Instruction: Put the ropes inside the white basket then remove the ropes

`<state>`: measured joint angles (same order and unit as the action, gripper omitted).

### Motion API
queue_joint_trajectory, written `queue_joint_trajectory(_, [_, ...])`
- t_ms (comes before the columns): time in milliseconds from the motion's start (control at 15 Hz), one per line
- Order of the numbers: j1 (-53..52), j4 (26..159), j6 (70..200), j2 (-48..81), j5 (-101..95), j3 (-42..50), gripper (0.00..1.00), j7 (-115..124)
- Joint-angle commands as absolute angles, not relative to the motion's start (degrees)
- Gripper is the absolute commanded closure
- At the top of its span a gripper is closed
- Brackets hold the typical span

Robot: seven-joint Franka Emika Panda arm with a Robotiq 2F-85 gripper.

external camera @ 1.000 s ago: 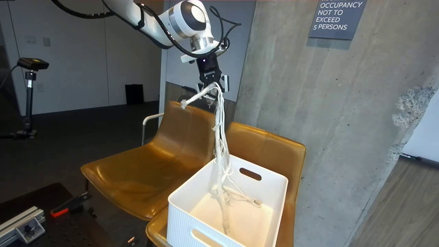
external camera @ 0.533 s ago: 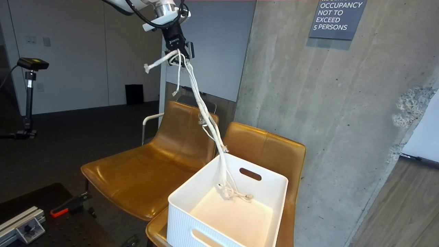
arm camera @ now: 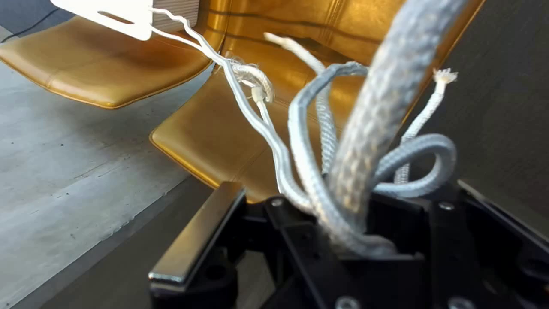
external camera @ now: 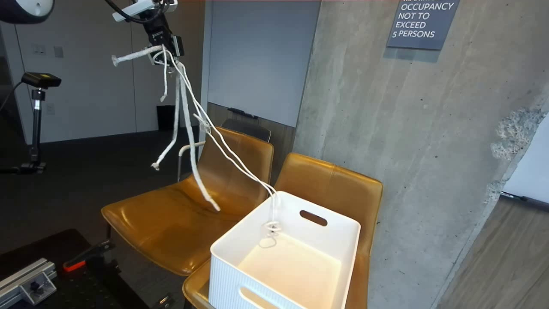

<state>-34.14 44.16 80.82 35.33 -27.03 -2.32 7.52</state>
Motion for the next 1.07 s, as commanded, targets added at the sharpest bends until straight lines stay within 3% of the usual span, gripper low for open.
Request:
queue_joint_trajectory(0, [-37.93, 32.47, 75.66, 42.70, -26.91, -2.01, 1.00, 10.71])
queue_joint_trajectory(1000, [-24.87, 35.25, 72.21, 40.64, -23.86, -0.30, 1.00, 12.93])
